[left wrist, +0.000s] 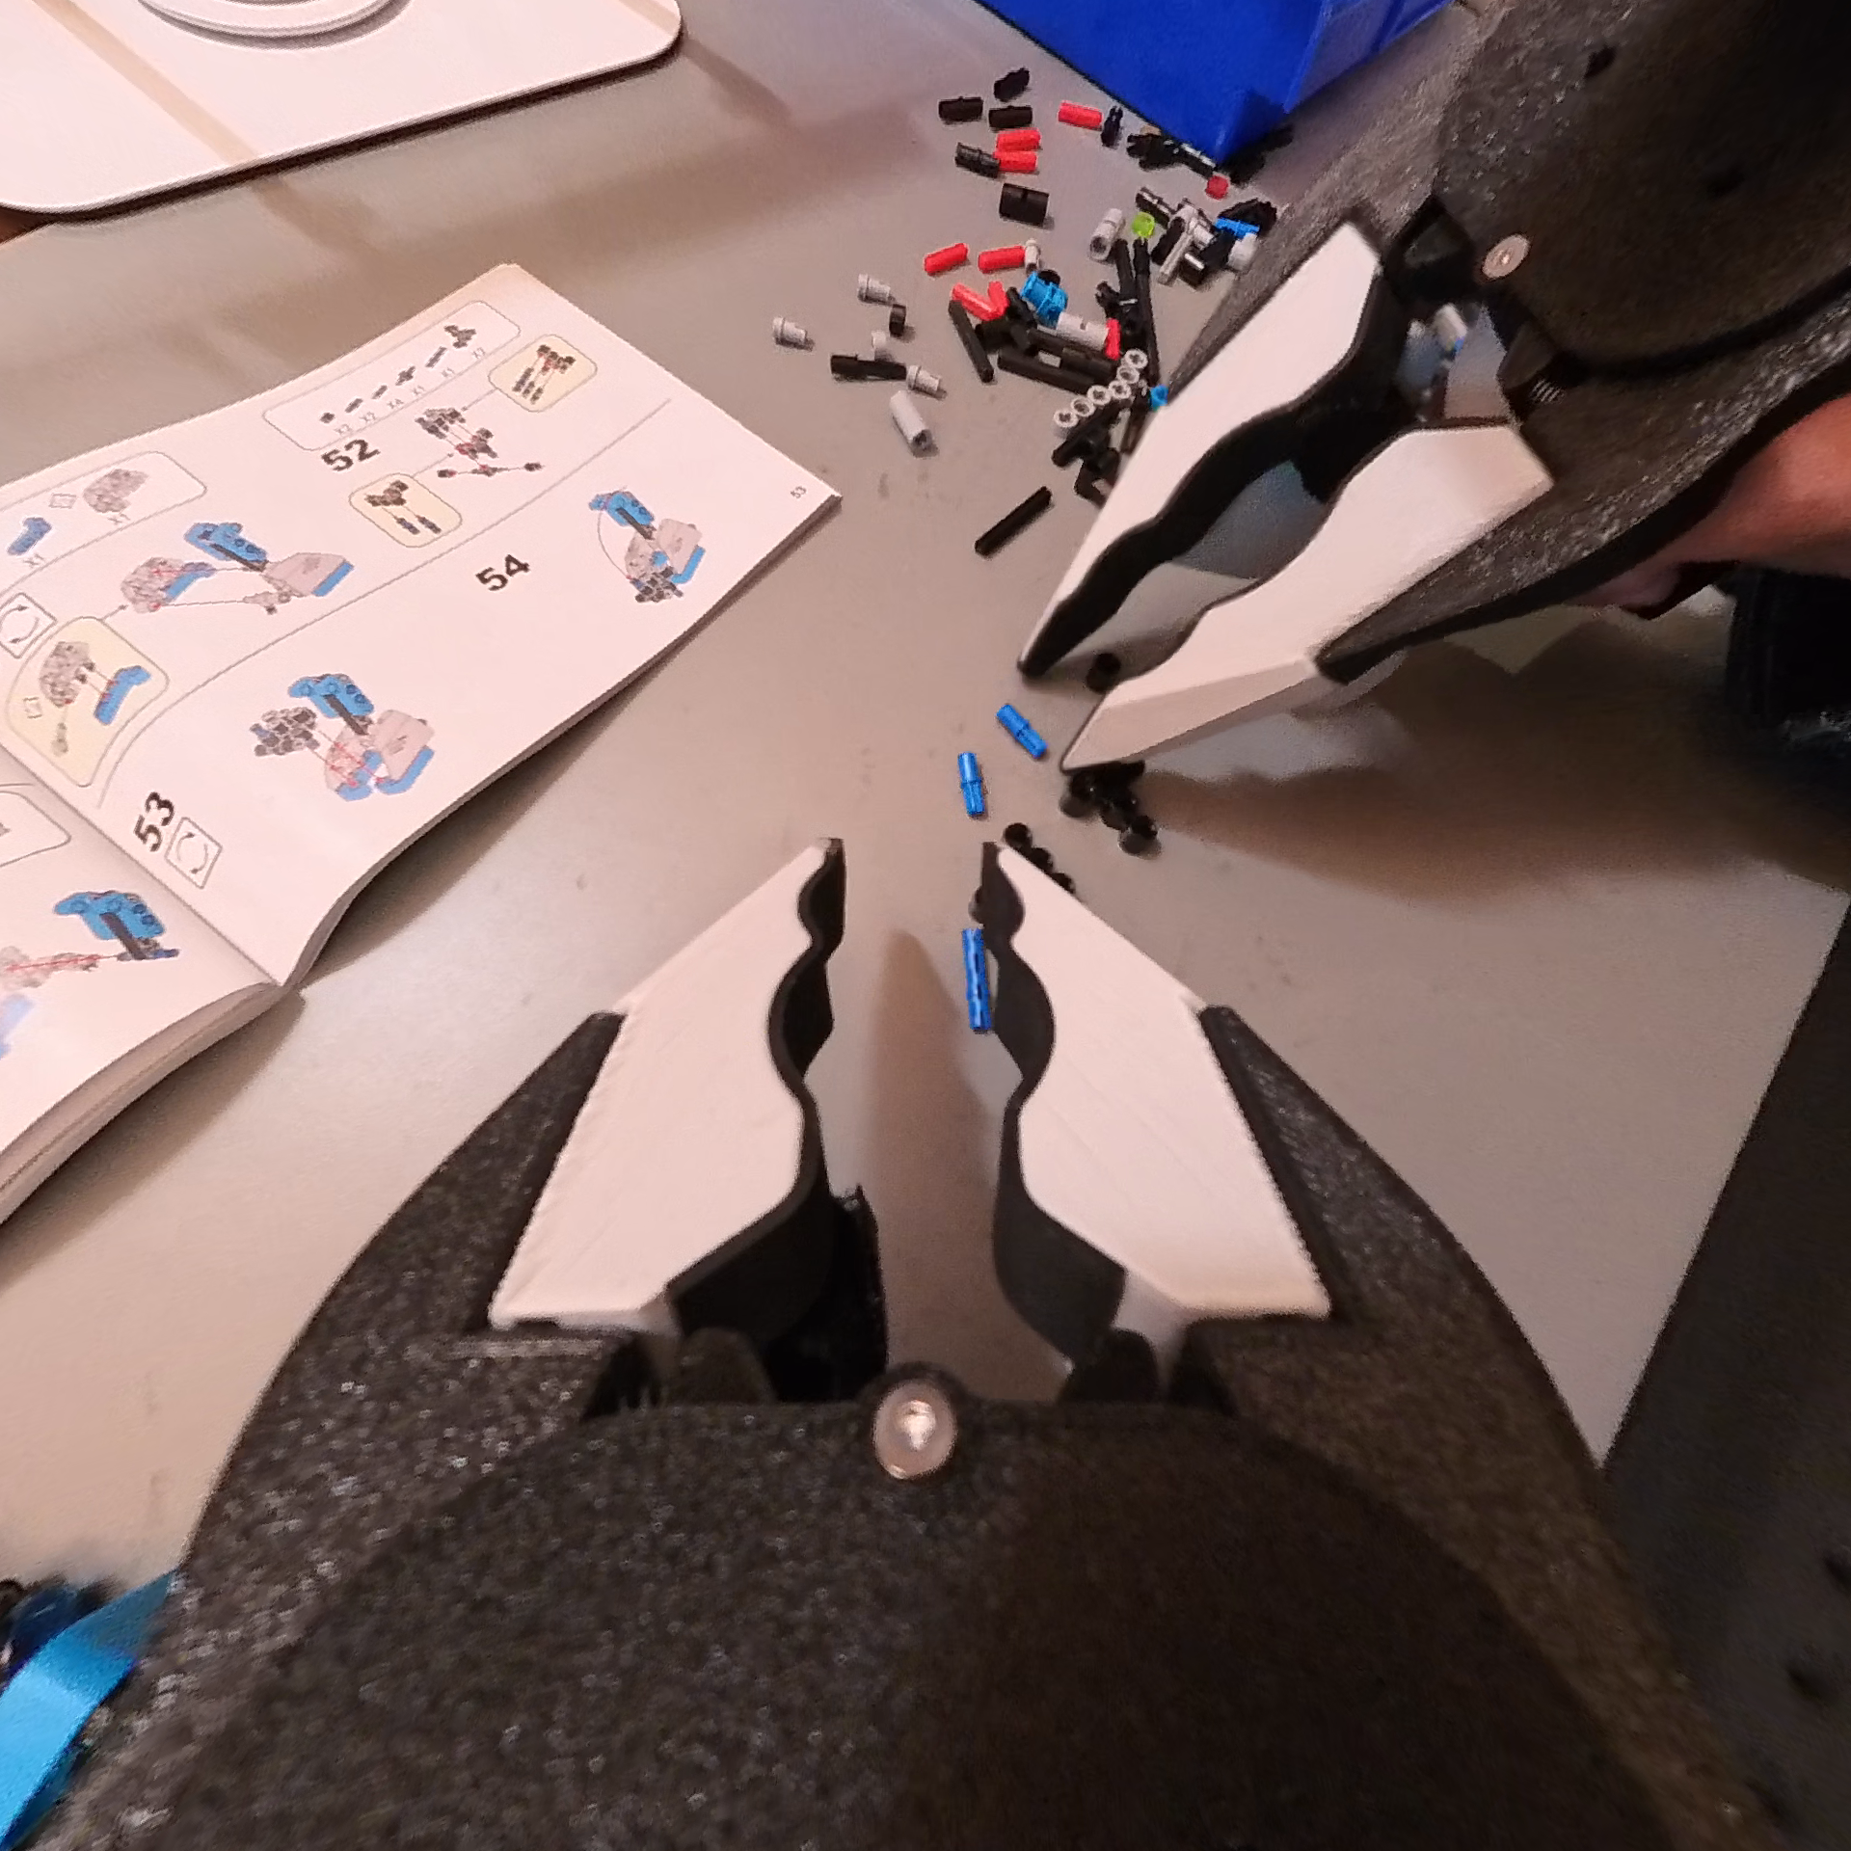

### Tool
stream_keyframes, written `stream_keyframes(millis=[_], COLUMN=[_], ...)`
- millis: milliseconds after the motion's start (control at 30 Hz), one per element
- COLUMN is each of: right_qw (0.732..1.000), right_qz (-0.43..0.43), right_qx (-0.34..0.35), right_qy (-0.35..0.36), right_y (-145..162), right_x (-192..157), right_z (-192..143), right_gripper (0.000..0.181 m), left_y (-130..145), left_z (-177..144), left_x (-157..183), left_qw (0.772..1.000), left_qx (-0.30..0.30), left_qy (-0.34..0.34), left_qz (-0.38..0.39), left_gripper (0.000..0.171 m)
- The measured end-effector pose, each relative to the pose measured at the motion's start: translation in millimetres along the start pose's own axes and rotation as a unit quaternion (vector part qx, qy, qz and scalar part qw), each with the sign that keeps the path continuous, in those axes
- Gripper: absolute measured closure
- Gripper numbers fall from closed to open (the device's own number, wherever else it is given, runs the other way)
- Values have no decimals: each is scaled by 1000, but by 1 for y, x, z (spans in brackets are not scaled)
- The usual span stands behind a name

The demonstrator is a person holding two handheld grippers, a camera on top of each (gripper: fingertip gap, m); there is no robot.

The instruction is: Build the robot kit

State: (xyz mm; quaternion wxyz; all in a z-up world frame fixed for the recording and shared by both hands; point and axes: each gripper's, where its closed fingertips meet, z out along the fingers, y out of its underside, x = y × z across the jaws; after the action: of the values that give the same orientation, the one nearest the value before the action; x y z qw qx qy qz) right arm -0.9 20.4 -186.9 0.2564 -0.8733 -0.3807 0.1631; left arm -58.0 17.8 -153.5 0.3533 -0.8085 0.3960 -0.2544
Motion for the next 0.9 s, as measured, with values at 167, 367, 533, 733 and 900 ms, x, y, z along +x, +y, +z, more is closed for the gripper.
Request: stream_keyframes(millis=[167,367,533,733,900], right_qw=[999,979,953,935,947], right_qz=[31,130,221,244,196], right_qx=[31,99,166,210,212], right_qy=[20,123,122,150,140], right_y=[4,36,41,43,36], right_x=[4,27,19,25,14], right_z=[-31,-85,-91,-84,-77], right_gripper=[155,155,154,148,151], left_y=[-1,-2,-1,5,6], left_z=[-1,0,0,-1,-2], left_x=[1,5,4,-15,-23], left_qw=[1000,1000,1000,998,997], left_qx=[4,5,4,-6,-8], left_qy=[5,13,-1,-56,-80], left_qz=[-7,-9,0,-6,0], left_gripper=[144,145,145,145,145])
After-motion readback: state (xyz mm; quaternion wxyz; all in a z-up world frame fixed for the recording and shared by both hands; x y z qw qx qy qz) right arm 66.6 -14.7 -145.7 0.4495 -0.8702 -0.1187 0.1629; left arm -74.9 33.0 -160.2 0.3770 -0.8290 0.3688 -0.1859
